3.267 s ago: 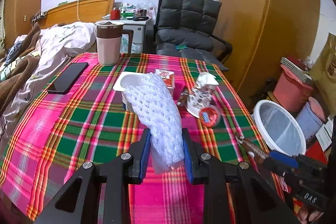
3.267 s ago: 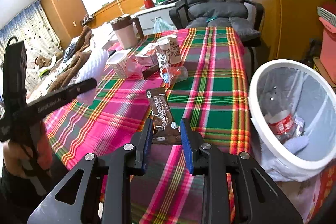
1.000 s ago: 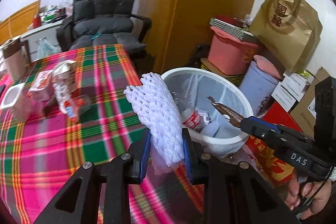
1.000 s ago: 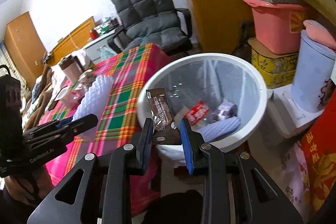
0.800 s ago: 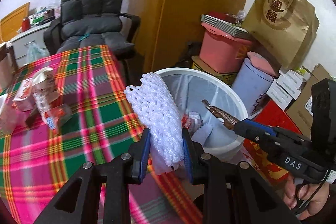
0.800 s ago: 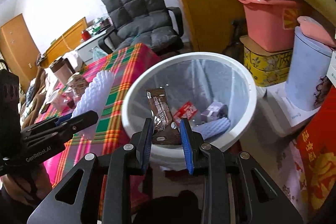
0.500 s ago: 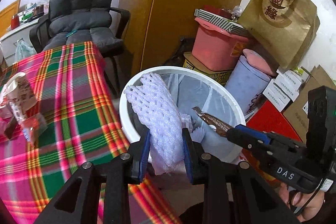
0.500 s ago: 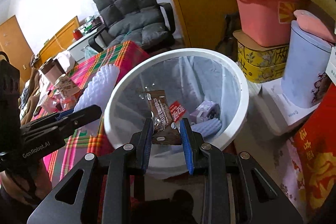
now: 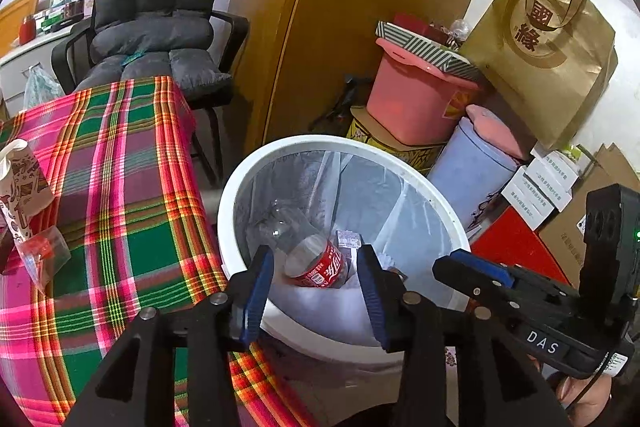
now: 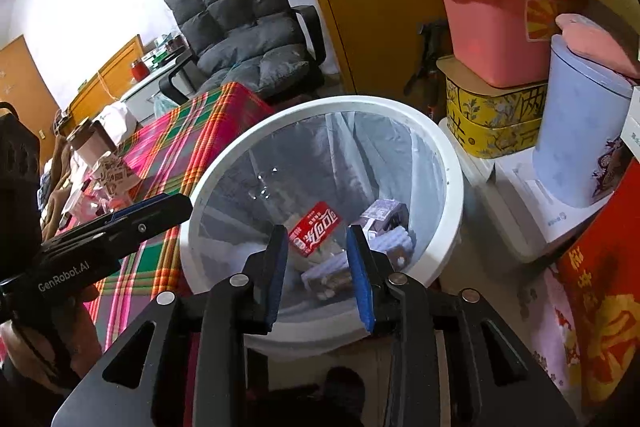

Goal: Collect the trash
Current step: 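Open both grippers to drop the wrapper and foam net into the wastebasket, then move both tools back over the table toward the cups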

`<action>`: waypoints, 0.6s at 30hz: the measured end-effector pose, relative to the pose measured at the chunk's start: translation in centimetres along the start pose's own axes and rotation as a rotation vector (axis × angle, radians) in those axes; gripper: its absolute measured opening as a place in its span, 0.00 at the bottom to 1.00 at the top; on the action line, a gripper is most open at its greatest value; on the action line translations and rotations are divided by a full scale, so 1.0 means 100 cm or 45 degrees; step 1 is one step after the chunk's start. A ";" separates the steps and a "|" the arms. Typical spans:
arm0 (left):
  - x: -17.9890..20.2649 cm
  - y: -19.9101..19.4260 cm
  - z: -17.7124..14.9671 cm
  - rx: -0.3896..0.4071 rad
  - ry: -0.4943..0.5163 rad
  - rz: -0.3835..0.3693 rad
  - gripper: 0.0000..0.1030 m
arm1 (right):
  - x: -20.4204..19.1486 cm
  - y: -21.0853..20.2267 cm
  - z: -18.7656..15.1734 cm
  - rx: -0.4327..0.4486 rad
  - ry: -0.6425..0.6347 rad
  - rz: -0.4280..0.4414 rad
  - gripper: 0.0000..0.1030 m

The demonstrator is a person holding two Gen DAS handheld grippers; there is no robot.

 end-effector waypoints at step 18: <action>-0.023 -0.073 -0.013 0.041 -0.004 0.080 0.42 | -0.046 -0.025 -0.007 0.035 -0.051 0.091 0.48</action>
Point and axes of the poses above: each gripper's, at about its wrist camera, not at the fingertips, and y roughly the way its jaws point, x to its right, z to its top, the point moved 9 cm from there along y, roughly the way its jaws point, and after that the axes turned 14 degrees about x, right-handed, at the moved point
